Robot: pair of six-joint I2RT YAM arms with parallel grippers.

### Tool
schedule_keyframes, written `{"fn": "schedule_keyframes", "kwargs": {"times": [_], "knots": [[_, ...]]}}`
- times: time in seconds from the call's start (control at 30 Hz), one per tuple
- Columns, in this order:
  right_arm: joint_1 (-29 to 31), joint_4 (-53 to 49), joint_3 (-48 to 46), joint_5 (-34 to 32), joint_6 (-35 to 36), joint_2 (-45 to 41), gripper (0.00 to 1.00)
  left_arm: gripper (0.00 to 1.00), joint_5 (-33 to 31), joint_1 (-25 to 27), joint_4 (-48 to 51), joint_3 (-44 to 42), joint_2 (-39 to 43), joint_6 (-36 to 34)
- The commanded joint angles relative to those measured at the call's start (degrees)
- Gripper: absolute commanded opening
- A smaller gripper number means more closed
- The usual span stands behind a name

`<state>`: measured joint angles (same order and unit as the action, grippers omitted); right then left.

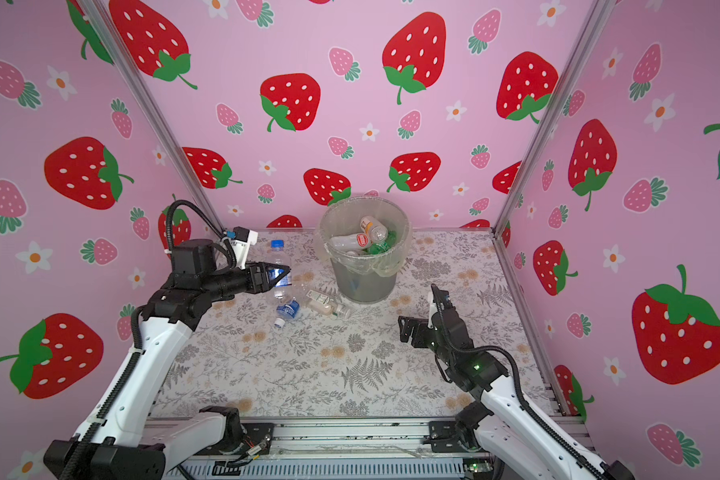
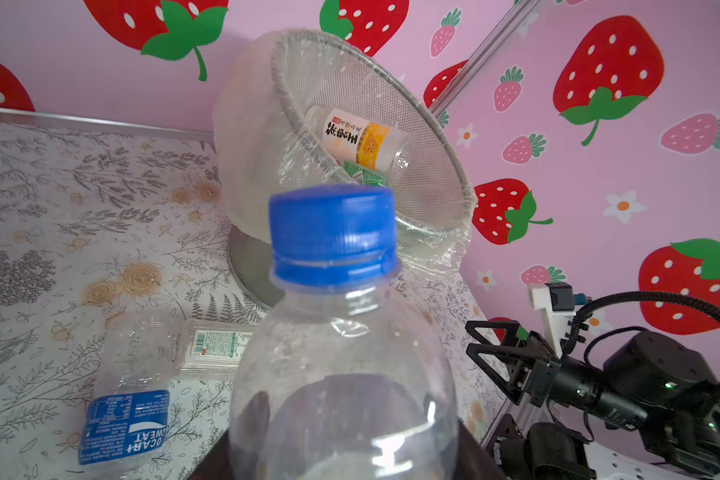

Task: Throw the plastic bottles in the bin
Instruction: 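Lift the blue-capped bottle with the left gripper and carry it over the bin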

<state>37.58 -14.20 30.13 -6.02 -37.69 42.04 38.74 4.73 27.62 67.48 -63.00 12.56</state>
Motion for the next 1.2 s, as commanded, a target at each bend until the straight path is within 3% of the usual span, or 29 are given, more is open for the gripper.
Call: {"fn": "schedule_keyframes", "kwargs": {"times": [0.0, 0.13, 0.47, 0.67, 0.87, 1.0, 1.07, 1.17], "knots": [[-0.2, 0.2, -0.8, -1.2, -0.9, -0.4, 0.99, 0.6, -3.1, 1.8, -1.7, -0.4, 2.2, -4.6], [-0.2, 0.5, -0.9, -0.9, -1.0, -0.1, 0.99, 0.58, -12.2, 6.5, -0.9, -0.2, 4.2, -7.0], [-0.2, 1.3, -1.4, 0.4, -1.1, -0.1, 0.99, 0.57, -17.0, 10.5, -6.1, -3.2, 6.7, -4.6], [-0.2, 1.4, -1.8, 0.4, -0.8, -0.5, 0.99, 0.58, -24.0, 15.0, -5.7, 5.2, 0.5, -3.9], [-0.2, 1.6, -2.0, 0.4, -0.5, -1.0, 0.99, 0.6, -29.2, 19.8, -6.5, 21.2, -12.9, -2.2], [-0.2, 1.5, -1.9, 0.1, -0.4, -1.8, 0.99, 0.69, -30.5, 21.9, -0.8, 38.8, -29.1, 0.3], [-0.2, 1.3, -1.8, 0.2, -0.4, -1.9, 0.99, 0.99, -32.8, 22.8, 6.9, 51.3, -37.9, 0.5], [-0.2, 0.5, -1.6, 0.2, -0.8, -2.4, 0.99, 0.99, -37.8, 23.4, 21.6, 69.7, -47.4, 2.0]]}}
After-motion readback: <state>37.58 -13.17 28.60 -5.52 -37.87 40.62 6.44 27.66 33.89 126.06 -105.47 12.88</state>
